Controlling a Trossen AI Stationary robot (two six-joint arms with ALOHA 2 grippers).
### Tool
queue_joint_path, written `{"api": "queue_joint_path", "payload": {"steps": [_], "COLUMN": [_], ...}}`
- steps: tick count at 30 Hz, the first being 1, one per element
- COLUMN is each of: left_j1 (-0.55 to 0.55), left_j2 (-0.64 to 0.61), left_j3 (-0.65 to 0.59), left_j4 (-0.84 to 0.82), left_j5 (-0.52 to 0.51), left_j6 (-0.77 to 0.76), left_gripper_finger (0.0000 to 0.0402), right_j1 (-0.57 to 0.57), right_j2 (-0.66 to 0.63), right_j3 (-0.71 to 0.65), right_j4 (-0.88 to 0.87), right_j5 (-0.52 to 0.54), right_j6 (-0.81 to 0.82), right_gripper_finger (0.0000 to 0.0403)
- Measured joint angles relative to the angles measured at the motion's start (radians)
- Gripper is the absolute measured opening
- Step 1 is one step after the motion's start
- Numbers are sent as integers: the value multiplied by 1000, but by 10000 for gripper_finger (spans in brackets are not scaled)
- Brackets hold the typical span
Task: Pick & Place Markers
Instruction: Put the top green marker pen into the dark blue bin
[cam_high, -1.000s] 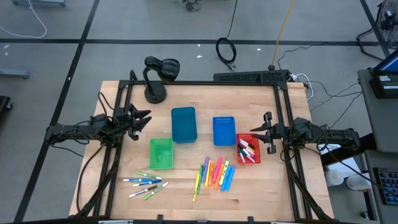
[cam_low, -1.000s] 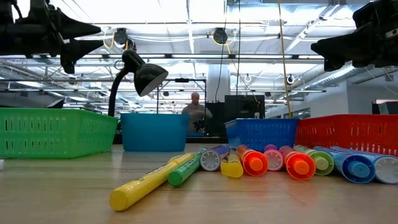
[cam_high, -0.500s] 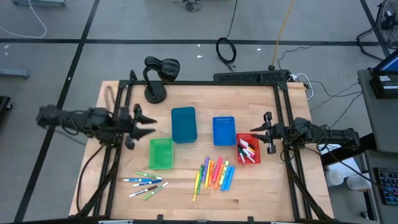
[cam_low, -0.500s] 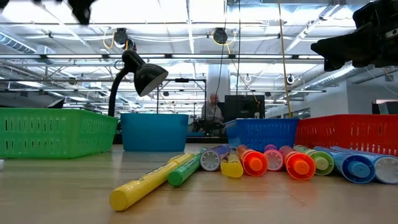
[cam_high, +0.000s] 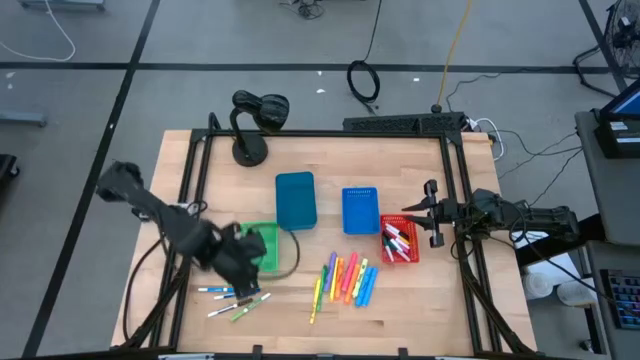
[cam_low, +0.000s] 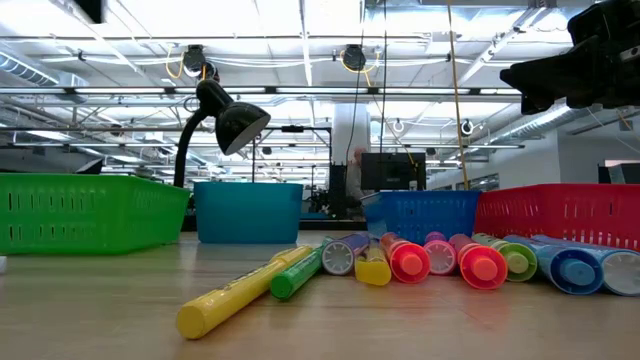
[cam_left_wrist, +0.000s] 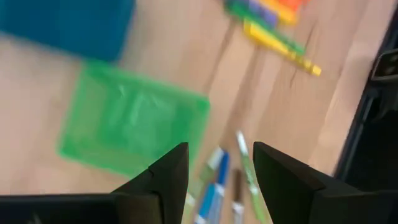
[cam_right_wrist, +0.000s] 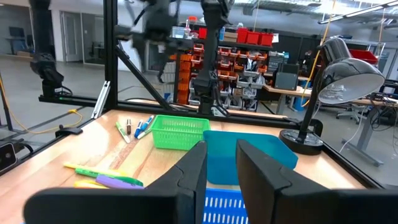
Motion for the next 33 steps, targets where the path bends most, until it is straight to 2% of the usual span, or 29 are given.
{"api": "queue_joint_path", "payload": {"steps": [9, 13, 16, 22, 29, 33], "left_j1": [-177, -220, -233, -233, -230, -236], "left_j2": [195, 244, 265, 256, 179, 140], "left_j3": [4, 4, 3, -60, -249, -337], "left_j4": [-25, -100, -168, -143, 74, 167], "left_j5": [165, 150, 96, 46, 67, 19], "left_j6": [-334, -406, -409, -404, -353, -244], "left_gripper_finger": [184, 184, 184, 184, 184, 184], "right_j1": [0, 0, 0, 0, 0, 0], "right_j2": [0, 0, 0, 0, 0, 0], "right_j3": [0, 0, 0, 0, 0, 0], "right_j4": [0, 0, 0, 0, 0, 0], "right_j5": [0, 0, 0, 0, 0, 0], "right_j6": [0, 0, 0, 0, 0, 0], "right_gripper_finger": [71, 71, 71, 71, 71, 71]}}
